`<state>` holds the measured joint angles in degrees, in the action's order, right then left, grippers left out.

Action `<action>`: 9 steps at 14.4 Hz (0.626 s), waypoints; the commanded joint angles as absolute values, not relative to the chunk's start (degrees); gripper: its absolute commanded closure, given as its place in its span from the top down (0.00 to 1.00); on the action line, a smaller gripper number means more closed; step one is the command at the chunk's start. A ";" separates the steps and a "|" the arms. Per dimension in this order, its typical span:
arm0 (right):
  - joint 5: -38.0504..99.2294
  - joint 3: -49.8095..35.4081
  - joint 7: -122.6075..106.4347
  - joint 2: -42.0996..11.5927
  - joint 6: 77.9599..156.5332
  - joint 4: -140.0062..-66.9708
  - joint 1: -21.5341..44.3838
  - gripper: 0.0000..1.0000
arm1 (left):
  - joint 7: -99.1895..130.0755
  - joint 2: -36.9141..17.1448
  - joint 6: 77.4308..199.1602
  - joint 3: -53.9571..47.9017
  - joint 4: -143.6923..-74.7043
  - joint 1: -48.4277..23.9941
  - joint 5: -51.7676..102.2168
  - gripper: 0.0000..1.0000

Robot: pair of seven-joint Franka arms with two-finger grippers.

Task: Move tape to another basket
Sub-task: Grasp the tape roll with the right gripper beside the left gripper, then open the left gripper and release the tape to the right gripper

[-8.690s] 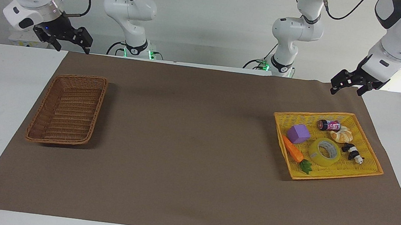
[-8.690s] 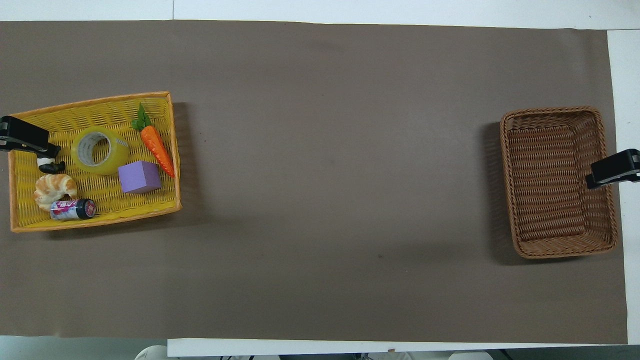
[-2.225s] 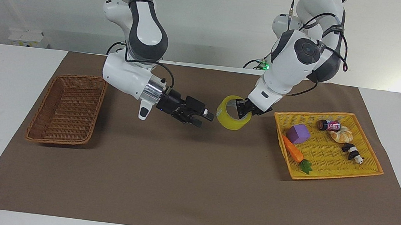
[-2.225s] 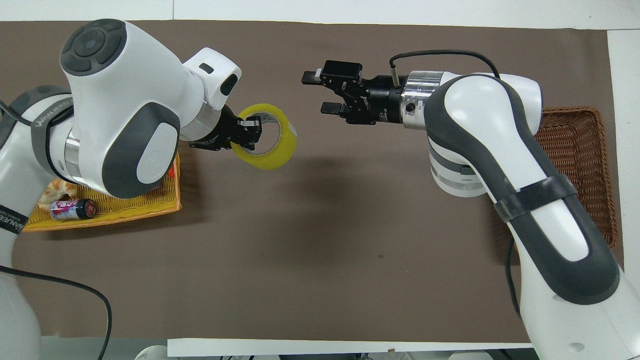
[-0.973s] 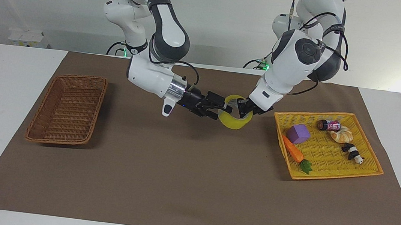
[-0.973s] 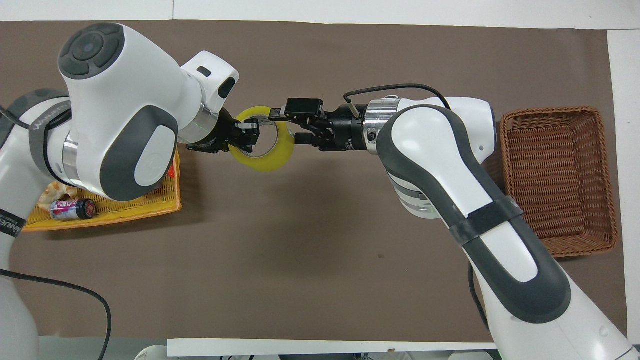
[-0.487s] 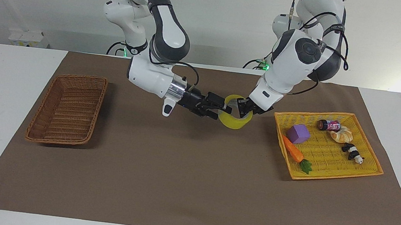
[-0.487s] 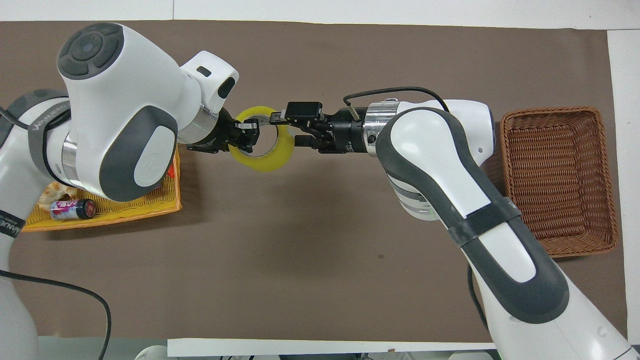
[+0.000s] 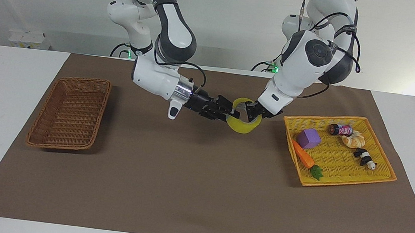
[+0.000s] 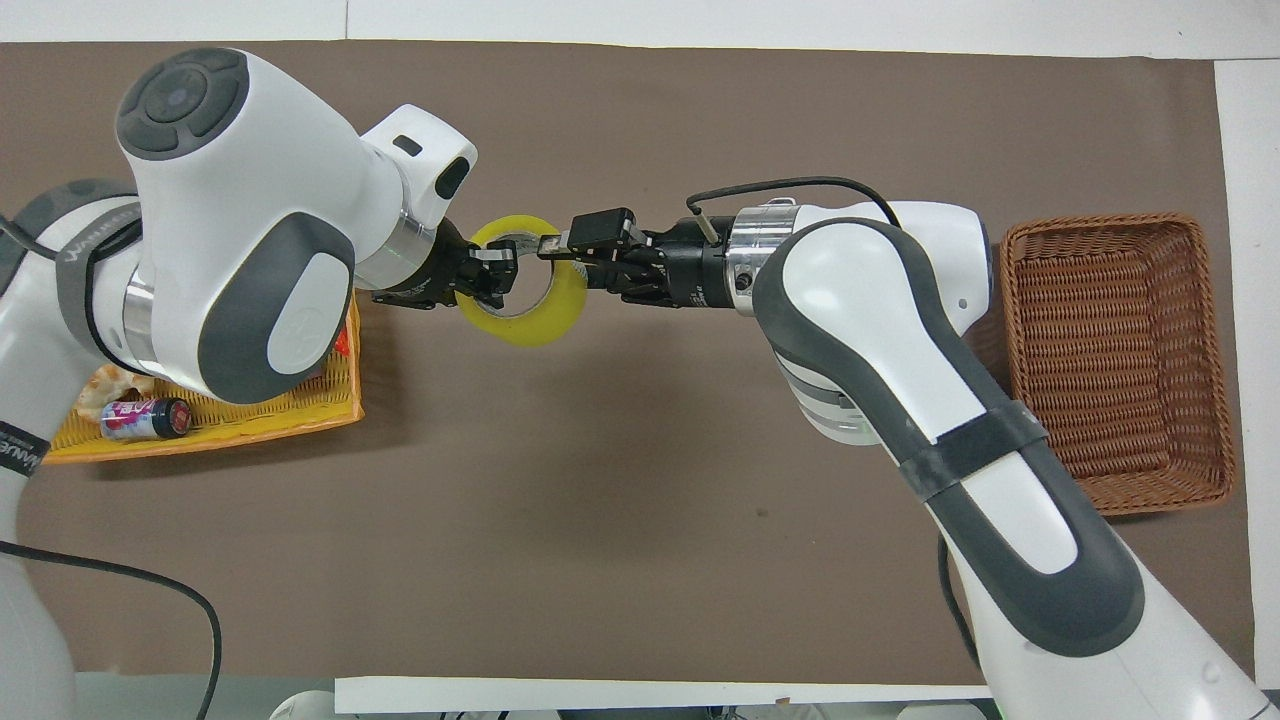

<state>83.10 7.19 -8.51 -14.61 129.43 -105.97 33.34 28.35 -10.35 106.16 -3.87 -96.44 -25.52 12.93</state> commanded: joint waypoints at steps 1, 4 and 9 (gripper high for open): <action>84.11 7.21 -9.40 -13.36 129.90 -107.75 34.45 0.10 | 28.92 -8.61 106.35 -3.25 -97.29 -26.28 13.27 0.04; 84.02 7.29 -9.49 -13.36 129.99 -107.75 34.45 0.00 | 30.92 -8.35 105.21 -3.34 -95.81 -26.28 13.27 0.55; 83.32 7.29 -9.58 -12.75 128.94 -107.75 33.93 0.00 | 30.94 -4.04 100.30 -0.98 -90.37 -23.31 11.51 1.00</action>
